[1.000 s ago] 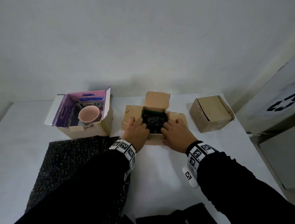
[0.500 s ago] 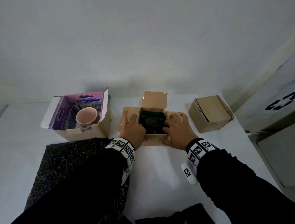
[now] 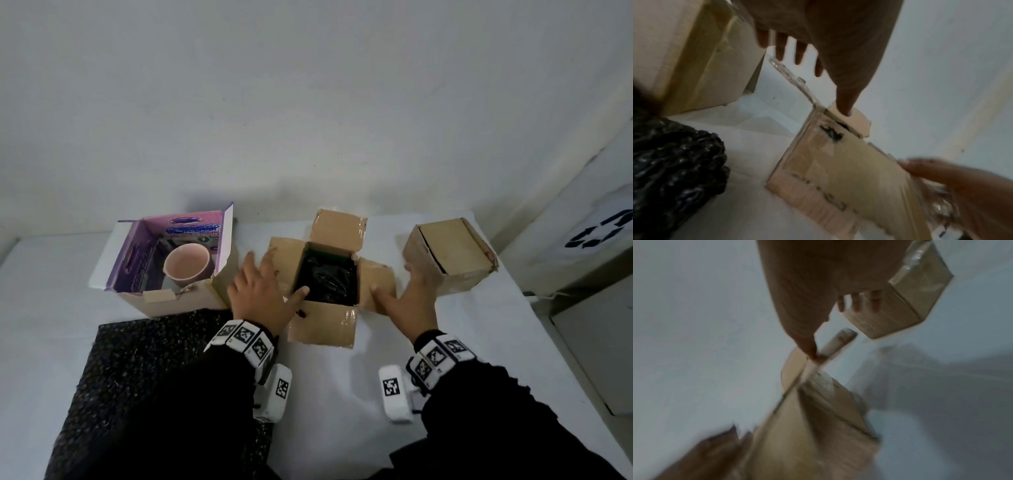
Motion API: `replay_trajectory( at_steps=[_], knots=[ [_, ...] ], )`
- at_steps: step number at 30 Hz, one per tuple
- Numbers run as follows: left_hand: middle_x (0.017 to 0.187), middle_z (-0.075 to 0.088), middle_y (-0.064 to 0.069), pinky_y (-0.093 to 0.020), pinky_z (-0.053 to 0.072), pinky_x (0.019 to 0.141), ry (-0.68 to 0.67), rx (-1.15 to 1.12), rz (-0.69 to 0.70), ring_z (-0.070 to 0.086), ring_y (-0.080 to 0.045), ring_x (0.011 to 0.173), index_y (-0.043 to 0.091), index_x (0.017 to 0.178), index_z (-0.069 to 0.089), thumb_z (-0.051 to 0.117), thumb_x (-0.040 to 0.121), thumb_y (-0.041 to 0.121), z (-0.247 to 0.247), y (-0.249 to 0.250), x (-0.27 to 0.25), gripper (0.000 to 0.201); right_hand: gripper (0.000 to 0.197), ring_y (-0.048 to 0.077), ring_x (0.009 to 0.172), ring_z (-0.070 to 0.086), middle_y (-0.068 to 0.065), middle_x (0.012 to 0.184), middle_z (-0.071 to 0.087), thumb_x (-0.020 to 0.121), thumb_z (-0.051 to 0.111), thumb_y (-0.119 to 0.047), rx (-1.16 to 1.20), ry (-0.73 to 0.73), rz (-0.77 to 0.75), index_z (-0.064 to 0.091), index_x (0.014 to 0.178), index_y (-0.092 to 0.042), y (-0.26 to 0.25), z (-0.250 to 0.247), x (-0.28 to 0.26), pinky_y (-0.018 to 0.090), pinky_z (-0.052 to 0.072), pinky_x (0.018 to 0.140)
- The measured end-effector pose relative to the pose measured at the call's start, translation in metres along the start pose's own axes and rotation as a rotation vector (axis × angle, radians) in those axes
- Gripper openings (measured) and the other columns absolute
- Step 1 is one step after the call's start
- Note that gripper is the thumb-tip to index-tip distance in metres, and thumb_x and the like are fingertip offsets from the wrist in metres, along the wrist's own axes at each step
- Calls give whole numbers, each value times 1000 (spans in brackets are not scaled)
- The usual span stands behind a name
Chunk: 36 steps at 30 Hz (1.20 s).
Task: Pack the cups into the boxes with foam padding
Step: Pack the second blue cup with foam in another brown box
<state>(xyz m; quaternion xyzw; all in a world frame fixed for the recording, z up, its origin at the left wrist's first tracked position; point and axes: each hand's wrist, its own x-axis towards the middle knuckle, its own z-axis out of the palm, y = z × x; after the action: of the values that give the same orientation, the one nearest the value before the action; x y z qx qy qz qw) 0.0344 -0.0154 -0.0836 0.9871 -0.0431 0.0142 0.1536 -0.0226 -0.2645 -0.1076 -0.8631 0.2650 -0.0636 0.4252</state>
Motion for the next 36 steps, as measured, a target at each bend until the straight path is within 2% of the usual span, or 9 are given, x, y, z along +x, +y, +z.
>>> replay_trajectory(
  at_steps=[2, 4, 8, 10, 13, 19, 24, 31, 36],
  knots=[
    [141, 41, -12, -52, 39, 99, -114, -106, -168, 49, -35, 122, 20, 142, 19, 56, 72, 74, -3, 1, 11, 95, 54, 25, 103, 60, 13, 123, 59, 82, 74, -26, 430, -85, 348, 48, 126, -11, -8, -1, -1, 40, 52, 88],
    [133, 52, -10, -49, 44, 97, -121, -308, -187, 55, -32, 116, 20, 142, 18, 60, 74, 68, -12, 2, 22, 93, 28, 24, 86, 63, 17, 109, 67, 85, 69, -12, 651, -123, 423, 59, 110, -7, -16, -4, 0, 38, 53, 76],
    [108, 65, 11, -33, 52, 80, -29, -573, 178, 66, -9, 93, 28, 140, 27, 57, 81, 63, -29, 18, 20, 75, 14, 29, 92, 68, 12, 100, 72, 79, 70, -20, 650, 17, 272, 66, 92, -15, -26, 2, 1, 43, 56, 81],
    [115, 65, 13, -37, 47, 93, -159, -411, 332, 62, -10, 105, 32, 136, 34, 45, 82, 63, -23, 24, 17, 64, 17, 33, 97, 67, 10, 99, 71, 74, 71, -27, 673, 72, 266, 67, 89, -19, -28, 7, -4, 51, 55, 87],
    [140, 47, 12, -48, 24, 113, -306, -42, 394, 30, -23, 138, 34, 138, 36, 49, 80, 48, -5, 17, 12, 61, 12, 33, 99, 65, 10, 101, 69, 76, 69, -28, 712, 146, 248, 67, 87, -22, -30, 14, -9, 52, 53, 89],
    [138, 46, 6, -35, 40, 103, -372, -176, 448, 36, -22, 126, 26, 141, 37, 58, 69, 26, 0, 8, 7, 75, 17, 7, 94, 57, -7, 98, 62, 88, 67, -35, 466, 57, -152, 62, 100, -25, -52, 31, -24, 23, 47, 80],
    [137, 37, 11, -34, 48, 92, -398, -253, 486, 37, -14, 119, 30, 134, 35, 65, 62, 15, 1, -9, 3, 79, 34, 15, 110, 44, -6, 118, 61, 91, 37, -32, -121, -50, -580, 65, 108, -22, -29, 46, -21, 37, 43, 90],
    [139, 43, 8, -40, 46, 93, -153, -79, 708, 42, -19, 122, 31, 120, 51, 61, 77, 49, 15, -20, 4, 48, 73, 10, 131, 42, -16, 144, 48, 65, 39, -2, -267, -350, -845, 59, 132, -25, 6, 0, 7, 30, 39, 106],
    [135, 42, 1, -32, 48, 84, -119, -304, 560, 51, -19, 108, 24, 91, 63, 51, 84, 62, 20, -10, 15, 40, 47, 1, 118, 52, -18, 123, 62, 75, 72, -51, 31, -328, -629, 67, 118, -31, 5, 0, 9, 30, 46, 99]
  ],
)
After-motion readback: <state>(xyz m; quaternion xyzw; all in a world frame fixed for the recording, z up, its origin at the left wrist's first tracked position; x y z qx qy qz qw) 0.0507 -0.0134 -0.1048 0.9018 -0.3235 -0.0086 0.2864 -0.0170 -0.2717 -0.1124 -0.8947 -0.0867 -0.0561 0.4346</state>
